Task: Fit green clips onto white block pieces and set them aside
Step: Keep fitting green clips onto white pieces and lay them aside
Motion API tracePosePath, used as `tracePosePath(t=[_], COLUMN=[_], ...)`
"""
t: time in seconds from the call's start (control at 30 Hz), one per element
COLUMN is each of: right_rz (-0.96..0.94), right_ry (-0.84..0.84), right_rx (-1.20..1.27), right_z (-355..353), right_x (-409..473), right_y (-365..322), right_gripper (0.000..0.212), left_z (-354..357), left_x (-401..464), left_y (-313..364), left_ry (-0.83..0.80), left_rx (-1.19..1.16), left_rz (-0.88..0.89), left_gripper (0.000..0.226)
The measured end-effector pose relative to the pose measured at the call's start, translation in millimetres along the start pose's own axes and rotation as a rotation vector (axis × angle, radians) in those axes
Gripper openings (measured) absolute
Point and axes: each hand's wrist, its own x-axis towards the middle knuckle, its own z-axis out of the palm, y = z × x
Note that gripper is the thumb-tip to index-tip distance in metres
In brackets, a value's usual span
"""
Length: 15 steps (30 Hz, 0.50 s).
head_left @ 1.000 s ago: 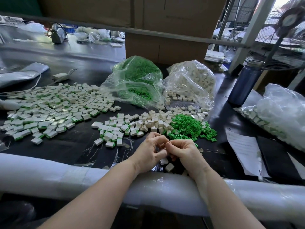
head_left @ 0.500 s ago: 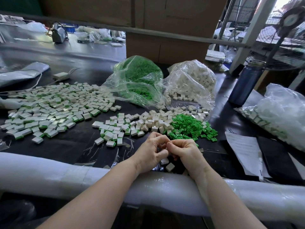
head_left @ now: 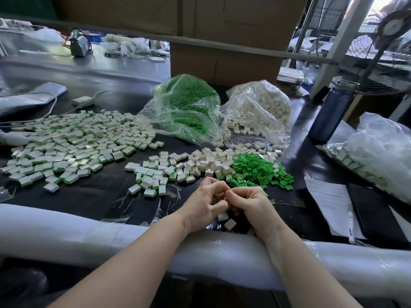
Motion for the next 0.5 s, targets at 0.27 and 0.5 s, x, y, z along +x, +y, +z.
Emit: tracePosePath(t=[0.27, 0.5], right_rz=[-0.001, 0.005], right_ry=[-0.002, 0.003], right_rx=[0.020, 0.025], right_z=[-1.0, -1.8], right_x=[1.0, 1.4], right_y=[1.8, 2.9], right_gripper=[0.020, 0.018], left_z=[0.0, 0.1], left_x=[0.7, 1.6], left_y=[-2.0, -2.5], left_ry=[-0.013, -0.020], left_rx=[0.030, 0.038], left_rz=[0.009, 0.005], left_gripper=[0.019, 0.024])
